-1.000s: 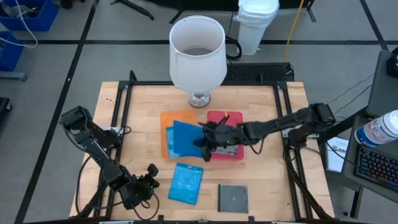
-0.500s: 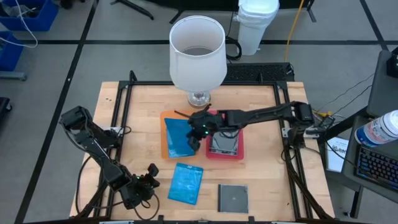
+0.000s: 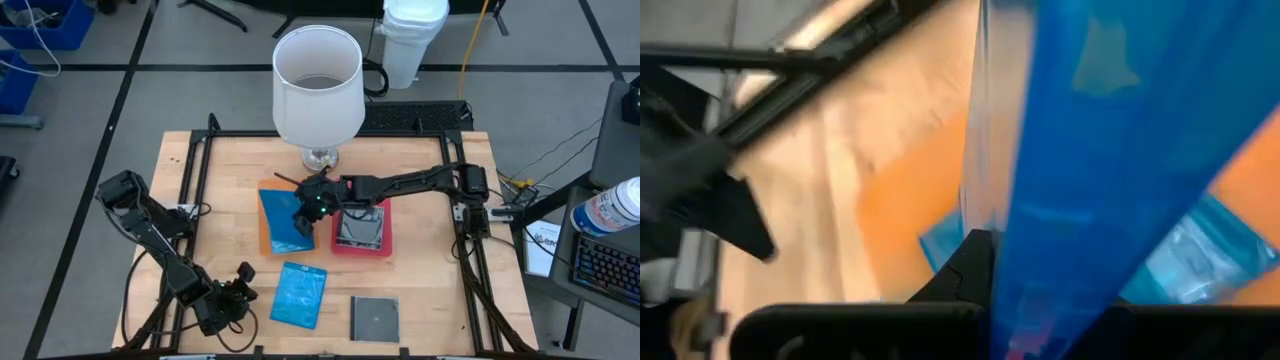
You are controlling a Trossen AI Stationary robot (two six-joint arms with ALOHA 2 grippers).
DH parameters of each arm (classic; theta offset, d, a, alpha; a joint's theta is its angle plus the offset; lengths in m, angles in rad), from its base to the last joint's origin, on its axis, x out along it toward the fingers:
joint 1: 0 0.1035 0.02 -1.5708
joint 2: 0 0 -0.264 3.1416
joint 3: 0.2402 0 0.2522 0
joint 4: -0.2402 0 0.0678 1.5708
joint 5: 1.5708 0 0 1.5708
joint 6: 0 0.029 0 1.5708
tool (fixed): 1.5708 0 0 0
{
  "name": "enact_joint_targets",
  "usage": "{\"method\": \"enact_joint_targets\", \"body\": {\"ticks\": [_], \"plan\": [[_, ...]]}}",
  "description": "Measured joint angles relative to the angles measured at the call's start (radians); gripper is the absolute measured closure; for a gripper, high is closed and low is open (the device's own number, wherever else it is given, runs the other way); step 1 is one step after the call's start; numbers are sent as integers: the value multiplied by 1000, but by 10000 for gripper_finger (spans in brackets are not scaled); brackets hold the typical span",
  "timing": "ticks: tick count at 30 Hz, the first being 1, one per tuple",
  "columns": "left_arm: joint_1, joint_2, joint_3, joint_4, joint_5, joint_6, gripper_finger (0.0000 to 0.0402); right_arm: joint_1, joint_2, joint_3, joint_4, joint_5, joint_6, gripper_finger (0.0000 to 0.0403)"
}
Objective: Pick & place jewel cases by type
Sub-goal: Put the blue CD case into the orange bin
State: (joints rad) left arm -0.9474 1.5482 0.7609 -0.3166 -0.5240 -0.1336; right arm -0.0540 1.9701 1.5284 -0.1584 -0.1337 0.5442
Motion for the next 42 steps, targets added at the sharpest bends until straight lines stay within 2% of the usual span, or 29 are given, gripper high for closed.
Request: {"method": "enact_joint_targets", "body": {"ticks": [10, 17, 22, 29, 38, 42], "plan": [[0, 0, 0, 1, 0, 27, 360, -12, 39, 0, -5, -2, 41, 392], [0, 0, 0, 7, -8, 46, 360, -13, 41, 0, 2, 27, -7, 389], [1, 0, 0, 9, -10, 46, 360, -14, 89, 0, 29, 22, -3, 388], [14, 0, 0, 31, -32, 32, 360, -18, 135, 0, 92, -81, 48, 388], [18, 0, 0, 30, -27, 21, 360, -18, 135, 0, 82, -82, 69, 387], [18, 0, 0, 30, -27, 15, 360, -19, 135, 0, 77, -81, 69, 374]]}}
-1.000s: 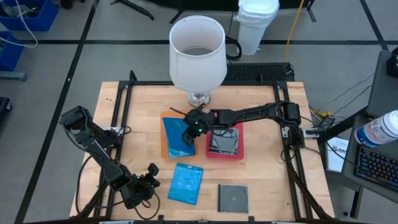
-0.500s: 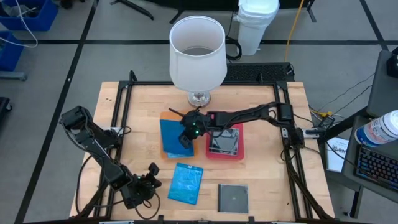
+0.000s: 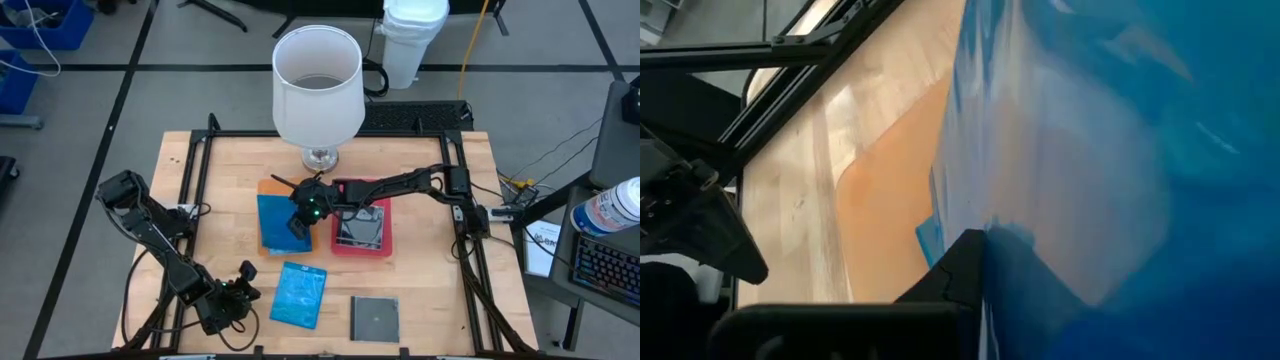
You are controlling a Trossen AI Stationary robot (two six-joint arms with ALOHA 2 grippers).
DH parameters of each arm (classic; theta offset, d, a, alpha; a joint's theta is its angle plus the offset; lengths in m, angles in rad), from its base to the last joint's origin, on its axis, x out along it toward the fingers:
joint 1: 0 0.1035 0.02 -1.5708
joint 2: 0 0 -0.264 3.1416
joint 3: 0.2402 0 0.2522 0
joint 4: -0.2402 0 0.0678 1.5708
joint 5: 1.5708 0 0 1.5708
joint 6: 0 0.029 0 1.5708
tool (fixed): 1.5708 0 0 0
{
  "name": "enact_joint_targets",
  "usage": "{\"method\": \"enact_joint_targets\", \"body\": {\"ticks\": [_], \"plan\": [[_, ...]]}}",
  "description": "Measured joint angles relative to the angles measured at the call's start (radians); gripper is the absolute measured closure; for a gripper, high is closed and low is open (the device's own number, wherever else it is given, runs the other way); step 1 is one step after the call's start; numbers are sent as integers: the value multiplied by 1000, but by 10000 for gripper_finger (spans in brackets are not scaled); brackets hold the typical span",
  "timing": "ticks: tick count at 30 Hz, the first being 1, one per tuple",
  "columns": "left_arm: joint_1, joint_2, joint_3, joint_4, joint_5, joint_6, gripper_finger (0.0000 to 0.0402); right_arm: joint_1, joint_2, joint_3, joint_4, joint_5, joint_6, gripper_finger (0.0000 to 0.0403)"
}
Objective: Pick & place jewel cases by type
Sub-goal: Put the blue CD case into the orange bin
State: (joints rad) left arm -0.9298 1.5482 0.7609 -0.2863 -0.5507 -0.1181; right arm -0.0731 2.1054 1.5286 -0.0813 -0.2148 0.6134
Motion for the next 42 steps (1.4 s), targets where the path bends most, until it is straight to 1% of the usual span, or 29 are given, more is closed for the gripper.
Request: {"method": "enact_joint_targets", "body": {"ticks": [9, 13, 20, 27, 32, 38, 42], "plan": [[0, 0, 0, 0, 1, -2, 360, -4, 3, -4, -59, 1, 54, 297], [0, 0, 0, 0, 1, -4, 360, -4, 1, -3, -90, 2, 55, 277], [0, 0, 0, -1, 2, -4, 360, -3, -20, -3, -99, 4, 51, 273], [0, 0, 0, -2, 3, -3, 360, 16, -89, -3, -150, 9, 34, 273], [0, 0, 0, -1, 3, -3, 360, 22, -88, -3, -157, 4, 53, 273], [0, 0, 0, 1, 3, -2, 360, 16, -88, -3, -278, 5, 76, 273], [0, 0, 0, 3, 3, 1, 360, 5, -88, -2, -285, 3, 80, 273]]}}
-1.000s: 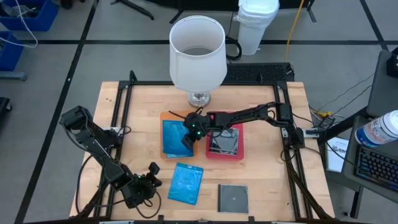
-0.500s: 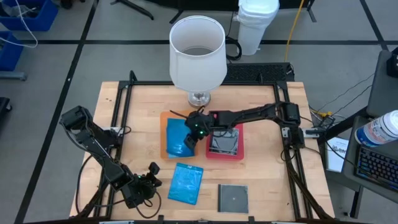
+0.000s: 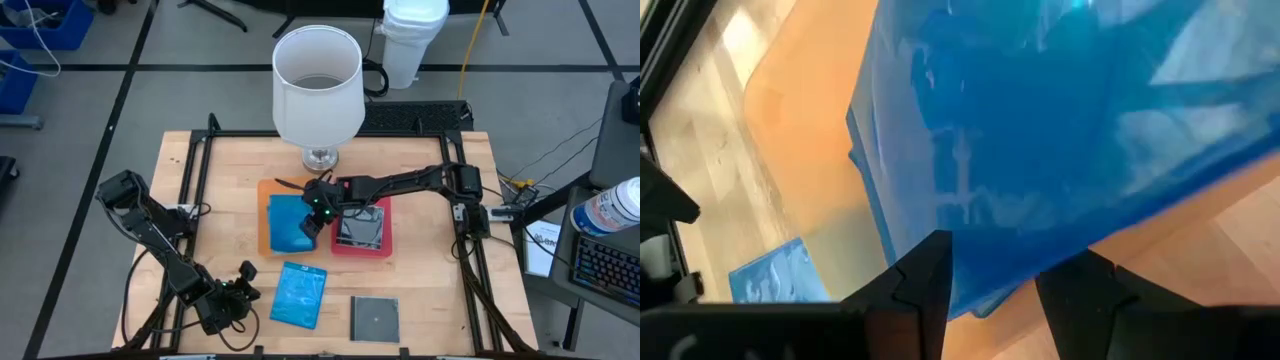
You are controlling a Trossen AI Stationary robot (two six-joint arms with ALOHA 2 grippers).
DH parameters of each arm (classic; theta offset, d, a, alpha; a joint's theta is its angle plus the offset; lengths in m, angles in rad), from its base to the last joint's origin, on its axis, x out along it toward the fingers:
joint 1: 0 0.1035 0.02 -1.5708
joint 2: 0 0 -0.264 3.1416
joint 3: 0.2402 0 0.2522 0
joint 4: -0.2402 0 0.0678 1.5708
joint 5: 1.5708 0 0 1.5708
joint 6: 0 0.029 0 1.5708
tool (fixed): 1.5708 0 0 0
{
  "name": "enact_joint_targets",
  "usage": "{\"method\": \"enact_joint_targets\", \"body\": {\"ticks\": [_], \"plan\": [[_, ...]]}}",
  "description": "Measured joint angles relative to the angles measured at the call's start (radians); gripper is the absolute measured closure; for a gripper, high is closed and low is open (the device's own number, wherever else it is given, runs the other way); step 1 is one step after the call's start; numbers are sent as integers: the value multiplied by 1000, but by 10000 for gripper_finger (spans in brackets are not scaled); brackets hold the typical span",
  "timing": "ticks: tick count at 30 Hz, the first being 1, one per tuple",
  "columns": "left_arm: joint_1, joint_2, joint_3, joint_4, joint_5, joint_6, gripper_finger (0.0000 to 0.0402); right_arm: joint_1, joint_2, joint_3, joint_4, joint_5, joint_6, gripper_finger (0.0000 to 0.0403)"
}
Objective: Pick & place jewel cases by type
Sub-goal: Put the blue CD case into the orange bin, then put the black CD case into the red bin
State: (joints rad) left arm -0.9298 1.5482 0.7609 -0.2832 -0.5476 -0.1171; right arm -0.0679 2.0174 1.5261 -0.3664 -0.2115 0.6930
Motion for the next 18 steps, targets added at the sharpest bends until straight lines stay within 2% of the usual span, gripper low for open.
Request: {"method": "enact_joint_targets", "body": {"ticks": [8, 18], "plan": [[0, 0, 0, 1, -3, 40, 360, -10, 0, 4, -4, 0, -31, 273], [0, 0, 0, -1, -3, 62, 360, -22, 0, 114, -98, 34, -89, 273]]}}
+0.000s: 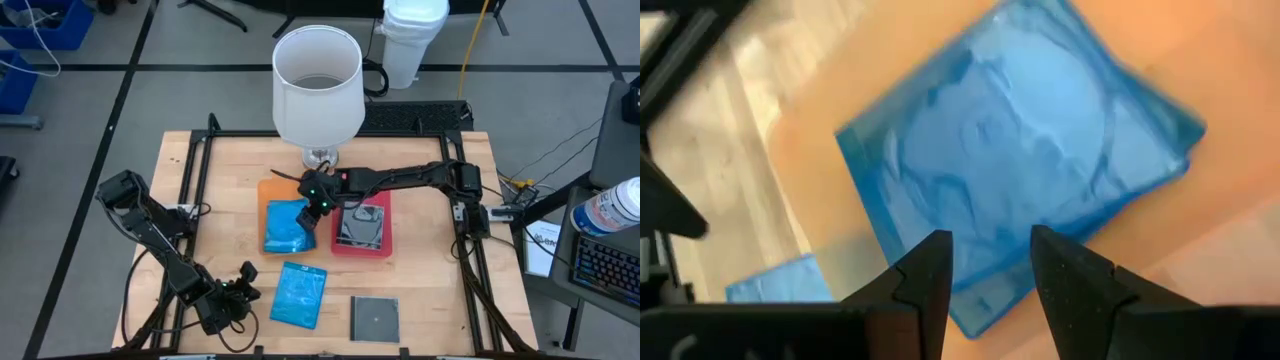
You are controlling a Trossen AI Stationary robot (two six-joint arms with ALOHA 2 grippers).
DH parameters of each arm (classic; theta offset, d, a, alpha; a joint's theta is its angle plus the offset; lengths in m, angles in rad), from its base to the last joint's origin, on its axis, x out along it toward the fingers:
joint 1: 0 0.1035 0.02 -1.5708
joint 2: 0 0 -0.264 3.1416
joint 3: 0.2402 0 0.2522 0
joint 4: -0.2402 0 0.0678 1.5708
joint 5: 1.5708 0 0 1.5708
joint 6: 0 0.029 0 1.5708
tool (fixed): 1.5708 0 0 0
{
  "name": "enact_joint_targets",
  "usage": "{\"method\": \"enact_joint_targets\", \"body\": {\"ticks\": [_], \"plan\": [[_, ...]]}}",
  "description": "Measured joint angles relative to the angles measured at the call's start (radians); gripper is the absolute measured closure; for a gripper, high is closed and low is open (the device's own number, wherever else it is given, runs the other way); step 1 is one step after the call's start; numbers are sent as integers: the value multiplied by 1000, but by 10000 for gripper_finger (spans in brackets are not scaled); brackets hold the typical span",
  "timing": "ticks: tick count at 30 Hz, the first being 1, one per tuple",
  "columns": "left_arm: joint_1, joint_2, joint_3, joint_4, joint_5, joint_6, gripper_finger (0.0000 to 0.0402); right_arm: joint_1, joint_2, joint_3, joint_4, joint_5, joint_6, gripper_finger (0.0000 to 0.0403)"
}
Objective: Pick & place jewel cases by type
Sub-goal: Put the black CD case into the red bin
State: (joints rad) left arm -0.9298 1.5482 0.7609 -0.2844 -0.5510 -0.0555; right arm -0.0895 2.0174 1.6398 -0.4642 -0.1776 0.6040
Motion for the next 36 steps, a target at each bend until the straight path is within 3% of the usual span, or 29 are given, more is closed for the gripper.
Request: {"method": "enact_joint_targets", "body": {"ticks": [7, 12, 20, 24, 30, 36], "plan": [[0, 0, 0, -3, 1, -26, 360, 32, -1, 56, -142, 19, -47, 274], [-1, 0, 0, -4, 2, -75, 360, 140, -30, 56, -223, 44, -85, 295], [-1, 0, 0, -98, 52, -236, 360, 417, -103, 56, -222, 272, -29, 394], [-1, 0, 0, -69, 53, -288, 360, 560, -113, 56, -191, 432, 45, 392], [-1, 1, 0, 59, 57, -237, 360, 733, -110, 56, -157, 621, 147, 400], [4, 1, 0, 215, 179, -163, 360, 887, -103, 55, -152, 781, 257, 402]]}}
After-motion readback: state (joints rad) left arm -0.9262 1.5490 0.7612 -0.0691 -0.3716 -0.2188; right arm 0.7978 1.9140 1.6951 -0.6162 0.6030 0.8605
